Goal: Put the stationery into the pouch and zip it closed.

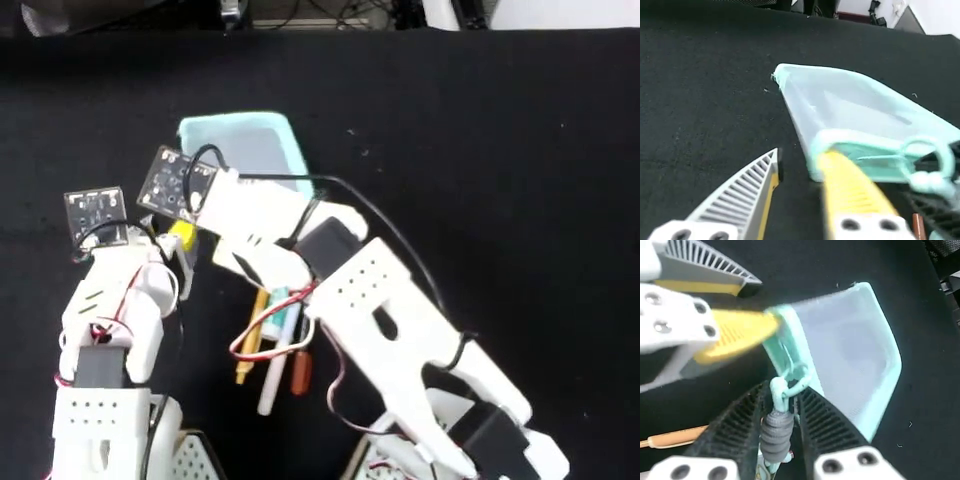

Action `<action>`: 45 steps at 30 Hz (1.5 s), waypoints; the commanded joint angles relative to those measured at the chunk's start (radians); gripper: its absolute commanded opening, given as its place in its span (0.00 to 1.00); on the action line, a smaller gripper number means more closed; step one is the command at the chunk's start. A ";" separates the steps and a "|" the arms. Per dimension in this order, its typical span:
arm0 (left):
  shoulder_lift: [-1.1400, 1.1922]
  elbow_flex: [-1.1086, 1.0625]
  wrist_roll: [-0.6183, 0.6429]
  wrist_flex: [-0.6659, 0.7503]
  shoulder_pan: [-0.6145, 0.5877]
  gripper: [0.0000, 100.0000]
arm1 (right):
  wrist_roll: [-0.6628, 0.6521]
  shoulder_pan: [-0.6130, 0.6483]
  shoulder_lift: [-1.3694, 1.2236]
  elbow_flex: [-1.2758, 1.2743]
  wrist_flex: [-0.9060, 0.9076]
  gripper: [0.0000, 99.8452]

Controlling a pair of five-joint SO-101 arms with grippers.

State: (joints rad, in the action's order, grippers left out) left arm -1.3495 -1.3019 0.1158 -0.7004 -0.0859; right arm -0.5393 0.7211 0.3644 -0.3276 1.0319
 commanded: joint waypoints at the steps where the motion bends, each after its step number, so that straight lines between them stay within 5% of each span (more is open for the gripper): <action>1: 0.006 0.067 -0.072 -0.052 -0.015 0.03 | 0.000 -0.052 0.053 0.016 -0.021 0.01; 13: 0.054 0.496 -0.060 -0.371 -0.159 0.03 | 0.118 -0.178 0.309 0.022 -0.025 0.01; 26: 0.635 1.044 -0.219 -0.812 -0.177 0.03 | 0.114 -0.347 0.426 0.013 0.017 0.01; 45: 0.655 1.066 -0.215 -0.822 -0.117 0.16 | 0.110 -0.287 0.429 0.004 0.077 0.01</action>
State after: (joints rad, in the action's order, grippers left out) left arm -0.7066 -0.2539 -0.0882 -1.5228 -0.2025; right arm -0.4319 0.4358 0.7572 -0.3276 1.1070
